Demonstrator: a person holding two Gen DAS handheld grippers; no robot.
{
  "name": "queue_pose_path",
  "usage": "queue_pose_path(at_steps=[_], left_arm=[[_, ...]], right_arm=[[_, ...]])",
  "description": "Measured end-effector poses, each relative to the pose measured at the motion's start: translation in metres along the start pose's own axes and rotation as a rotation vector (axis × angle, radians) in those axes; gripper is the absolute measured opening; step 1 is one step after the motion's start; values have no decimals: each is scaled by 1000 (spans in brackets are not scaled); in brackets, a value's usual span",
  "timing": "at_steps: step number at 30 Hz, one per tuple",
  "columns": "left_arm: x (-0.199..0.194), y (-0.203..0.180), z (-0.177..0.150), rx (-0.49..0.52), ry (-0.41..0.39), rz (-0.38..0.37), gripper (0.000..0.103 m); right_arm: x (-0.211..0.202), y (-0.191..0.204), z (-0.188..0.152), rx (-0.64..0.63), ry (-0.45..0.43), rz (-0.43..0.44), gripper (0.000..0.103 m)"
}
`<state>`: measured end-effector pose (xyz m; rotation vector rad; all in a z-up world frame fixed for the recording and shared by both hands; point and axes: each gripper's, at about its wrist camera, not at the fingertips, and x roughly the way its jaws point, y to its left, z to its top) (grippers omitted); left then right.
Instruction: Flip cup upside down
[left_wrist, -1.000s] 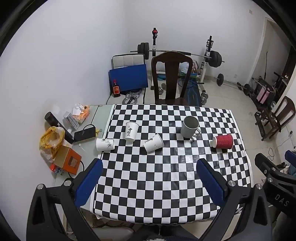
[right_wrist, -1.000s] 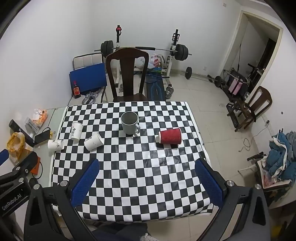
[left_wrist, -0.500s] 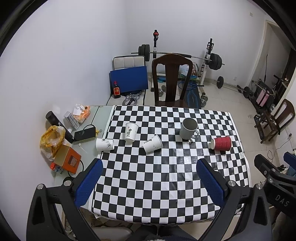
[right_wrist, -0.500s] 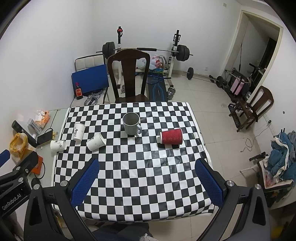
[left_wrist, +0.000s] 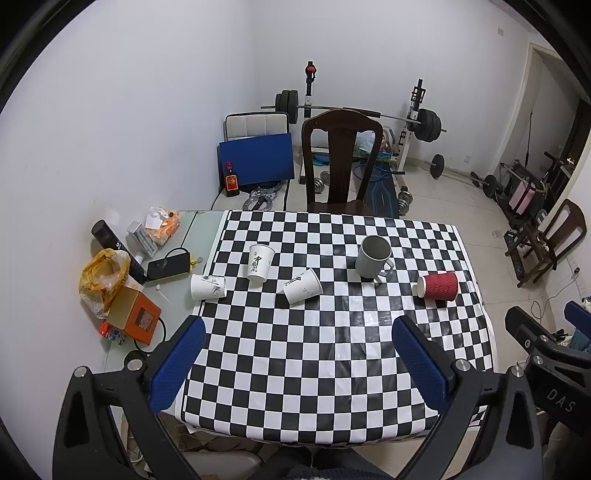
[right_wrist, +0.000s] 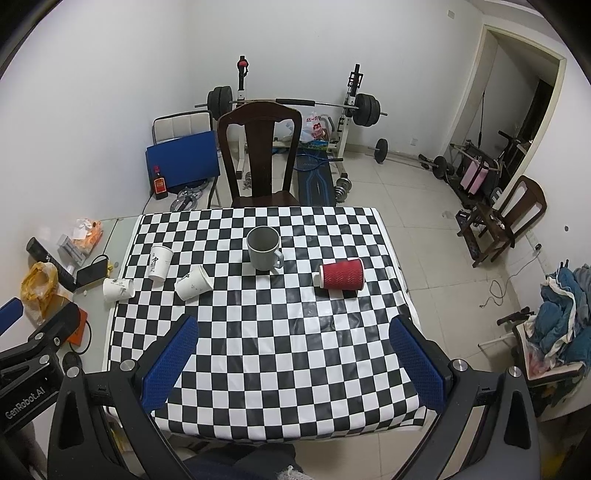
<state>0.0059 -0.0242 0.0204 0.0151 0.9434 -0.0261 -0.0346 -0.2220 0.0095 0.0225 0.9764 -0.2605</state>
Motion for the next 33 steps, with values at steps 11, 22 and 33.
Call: queue_pose_path(at_steps=[11, 22, 33], left_arm=[[-1, 2, -1, 0, -5, -3, 103], [-1, 4, -3, -1, -7, -5, 103], [-1, 5, -3, -1, -10, -7, 103]], right_arm=[[-2, 2, 0, 0, -5, 0, 103], [-2, 3, 1, 0, -7, 0, 103], [-2, 2, 0, 1, -9, -1, 103]])
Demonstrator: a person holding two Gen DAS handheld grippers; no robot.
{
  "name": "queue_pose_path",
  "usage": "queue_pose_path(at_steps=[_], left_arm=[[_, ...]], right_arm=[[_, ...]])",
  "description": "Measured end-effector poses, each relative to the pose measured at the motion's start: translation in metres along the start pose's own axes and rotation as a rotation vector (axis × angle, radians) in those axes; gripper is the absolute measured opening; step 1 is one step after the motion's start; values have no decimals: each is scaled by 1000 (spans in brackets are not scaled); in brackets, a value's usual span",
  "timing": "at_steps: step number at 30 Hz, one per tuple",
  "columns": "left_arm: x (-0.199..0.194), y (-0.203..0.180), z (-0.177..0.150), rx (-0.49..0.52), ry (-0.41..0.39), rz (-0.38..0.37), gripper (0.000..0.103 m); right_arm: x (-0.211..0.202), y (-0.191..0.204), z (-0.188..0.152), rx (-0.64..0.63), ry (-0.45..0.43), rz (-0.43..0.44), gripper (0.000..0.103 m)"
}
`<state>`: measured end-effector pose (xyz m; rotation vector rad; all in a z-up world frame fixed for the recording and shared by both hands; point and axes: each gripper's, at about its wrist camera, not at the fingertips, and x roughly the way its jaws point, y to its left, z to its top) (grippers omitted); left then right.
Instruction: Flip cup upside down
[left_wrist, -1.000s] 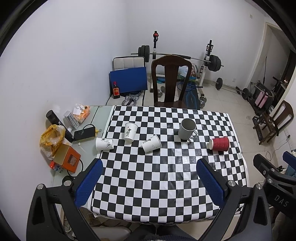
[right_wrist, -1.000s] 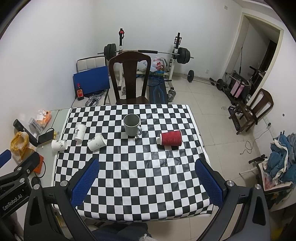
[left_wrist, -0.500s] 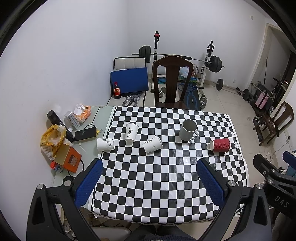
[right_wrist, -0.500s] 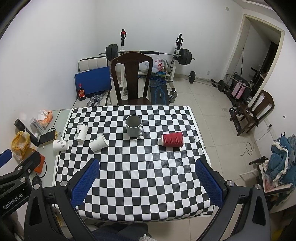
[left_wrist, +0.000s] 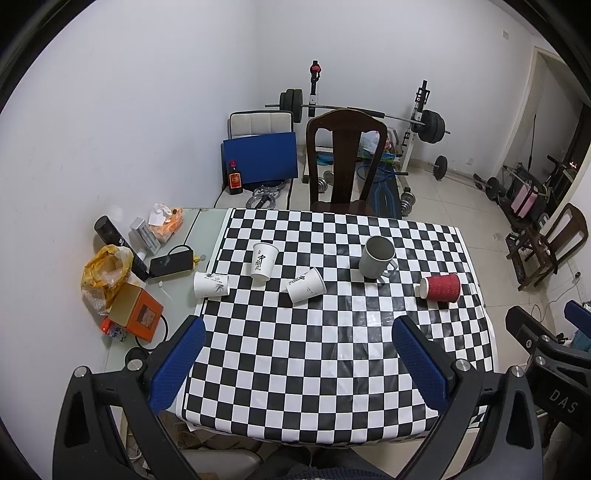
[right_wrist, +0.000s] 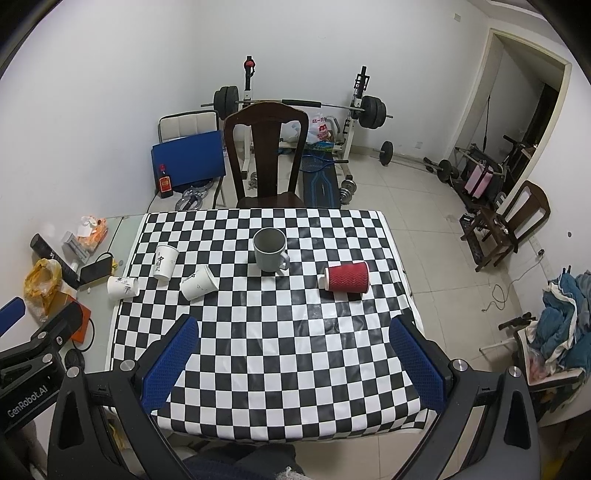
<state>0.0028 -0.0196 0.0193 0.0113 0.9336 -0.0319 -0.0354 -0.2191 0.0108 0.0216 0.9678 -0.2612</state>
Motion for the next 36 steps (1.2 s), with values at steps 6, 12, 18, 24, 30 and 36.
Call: queue_pose_path(at_steps=[6, 12, 18, 24, 30, 36], left_arm=[[-7, -6, 2, -1, -1, 0, 103], [-10, -9, 5, 0, 1, 0, 103], [-13, 1, 3, 0, -14, 15, 103], [43, 8, 8, 23, 5, 117, 103], [145, 22, 1, 58, 119, 190, 103], [234, 27, -3, 141, 217, 221, 103]], right_arm=[[1, -1, -2, -1, 0, 2, 103], [2, -3, -4, -1, -1, 1, 103], [3, -4, -3, 12, 8, 3, 103], [52, -1, 7, 40, 114, -27, 103], [160, 13, -8, 16, 252, -83, 103], [276, 33, -30, -9, 409, -89, 103]])
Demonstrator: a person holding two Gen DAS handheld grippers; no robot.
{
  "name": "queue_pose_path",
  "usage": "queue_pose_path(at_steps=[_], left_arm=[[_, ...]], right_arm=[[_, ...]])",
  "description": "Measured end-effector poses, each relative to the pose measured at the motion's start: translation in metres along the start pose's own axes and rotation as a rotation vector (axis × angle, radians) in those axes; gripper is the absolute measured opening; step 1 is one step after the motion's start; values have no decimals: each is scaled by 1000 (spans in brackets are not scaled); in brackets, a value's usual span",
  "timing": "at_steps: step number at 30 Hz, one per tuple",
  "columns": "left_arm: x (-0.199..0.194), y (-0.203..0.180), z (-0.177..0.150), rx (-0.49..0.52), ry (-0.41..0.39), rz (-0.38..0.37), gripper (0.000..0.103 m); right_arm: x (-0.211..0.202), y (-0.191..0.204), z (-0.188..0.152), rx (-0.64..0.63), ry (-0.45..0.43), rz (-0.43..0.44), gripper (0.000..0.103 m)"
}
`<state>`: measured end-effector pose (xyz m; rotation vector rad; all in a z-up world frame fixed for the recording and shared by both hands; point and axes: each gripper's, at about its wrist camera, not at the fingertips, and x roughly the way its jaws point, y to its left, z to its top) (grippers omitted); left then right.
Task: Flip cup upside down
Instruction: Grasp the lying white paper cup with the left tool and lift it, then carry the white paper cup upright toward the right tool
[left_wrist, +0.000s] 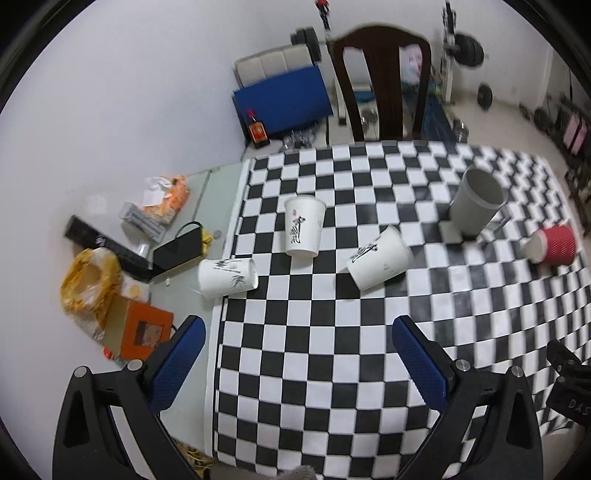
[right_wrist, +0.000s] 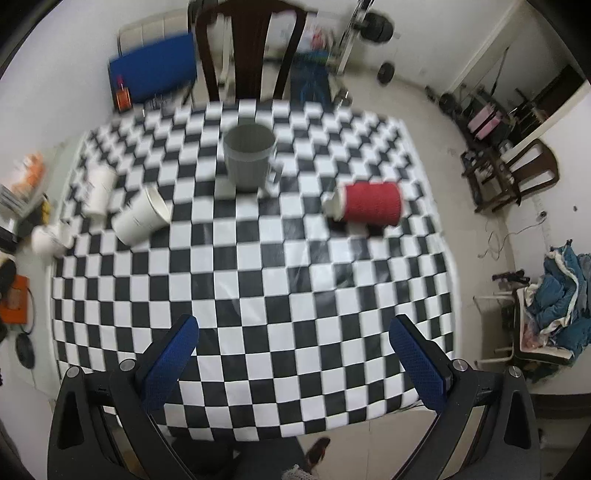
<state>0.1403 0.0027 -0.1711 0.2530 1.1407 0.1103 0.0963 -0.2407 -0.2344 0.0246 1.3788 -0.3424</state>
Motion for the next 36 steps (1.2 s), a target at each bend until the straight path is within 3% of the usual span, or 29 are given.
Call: queue_pose_path(at_steps=[10, 16, 18, 22, 23, 25, 26, 36], left_arm=[[113, -39, 30, 187, 97, -12, 103], [143, -78, 39, 398, 83, -48, 101], [151, -93, 40, 475, 70, -50, 94], [162, -115, 40, 596, 57, -62, 93], [165, -121, 40, 620, 52, -61, 90], [173, -130, 40, 659, 58, -59, 74], [175, -132, 41, 662, 64, -61, 60], [164, -125, 52, 514, 67, -93, 56]], right_arm=[[147, 54, 37, -37, 184, -15, 103], [189, 64, 58, -36, 230, -27, 103], [196, 62, 61, -29, 243, -29, 103], [204, 60, 67, -22, 262, -36, 103], [203, 58, 68, -20, 269, -36, 103], [205, 58, 70, -14, 278, -34, 103], [206, 57, 71, -13, 280, -33, 103], [198, 37, 70, 27, 282, -17, 103]])
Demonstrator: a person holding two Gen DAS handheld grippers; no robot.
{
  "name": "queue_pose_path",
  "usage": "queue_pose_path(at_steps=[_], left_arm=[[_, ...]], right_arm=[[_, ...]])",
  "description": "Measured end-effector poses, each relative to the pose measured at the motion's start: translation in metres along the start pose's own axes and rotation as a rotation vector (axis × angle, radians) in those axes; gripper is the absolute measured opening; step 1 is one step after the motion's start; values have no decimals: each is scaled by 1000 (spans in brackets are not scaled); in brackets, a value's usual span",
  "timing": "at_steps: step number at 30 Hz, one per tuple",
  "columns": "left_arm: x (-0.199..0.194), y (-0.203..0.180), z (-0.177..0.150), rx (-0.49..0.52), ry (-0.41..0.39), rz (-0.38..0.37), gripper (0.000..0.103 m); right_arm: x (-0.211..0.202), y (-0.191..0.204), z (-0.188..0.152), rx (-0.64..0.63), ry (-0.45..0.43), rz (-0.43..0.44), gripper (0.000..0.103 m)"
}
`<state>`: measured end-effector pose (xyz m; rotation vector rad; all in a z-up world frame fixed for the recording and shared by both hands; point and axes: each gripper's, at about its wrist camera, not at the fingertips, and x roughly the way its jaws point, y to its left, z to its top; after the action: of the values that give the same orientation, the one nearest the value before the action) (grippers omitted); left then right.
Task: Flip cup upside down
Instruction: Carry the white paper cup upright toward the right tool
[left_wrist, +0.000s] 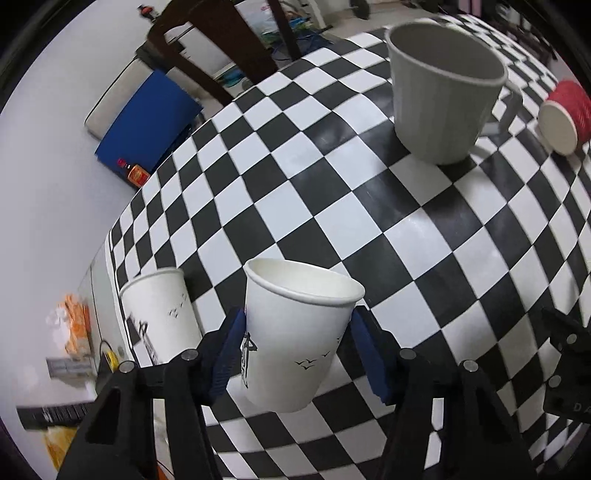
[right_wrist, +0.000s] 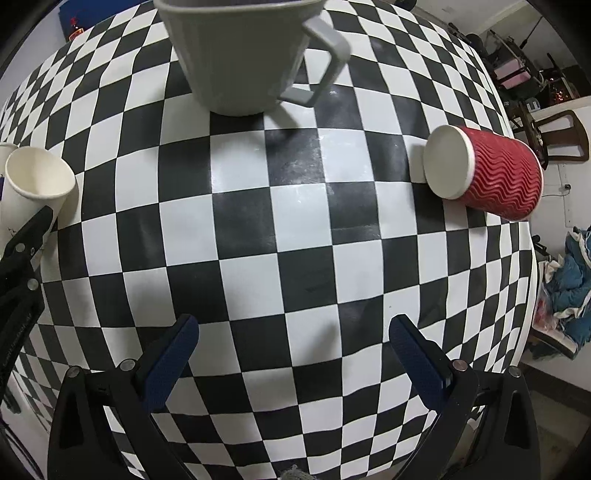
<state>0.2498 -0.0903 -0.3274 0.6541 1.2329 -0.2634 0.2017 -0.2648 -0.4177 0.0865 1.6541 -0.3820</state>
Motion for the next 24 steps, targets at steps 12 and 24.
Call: queue_pose_path(at_steps=[12, 24], left_arm=[[-52, -29, -42, -328, 143, -222, 56], [-34, -103, -95, -692, 363, -535, 56]], right_arm=[[-18, -58, -48, 43, 19, 27, 103], [-3, -133, -97, 84, 40, 43, 103]])
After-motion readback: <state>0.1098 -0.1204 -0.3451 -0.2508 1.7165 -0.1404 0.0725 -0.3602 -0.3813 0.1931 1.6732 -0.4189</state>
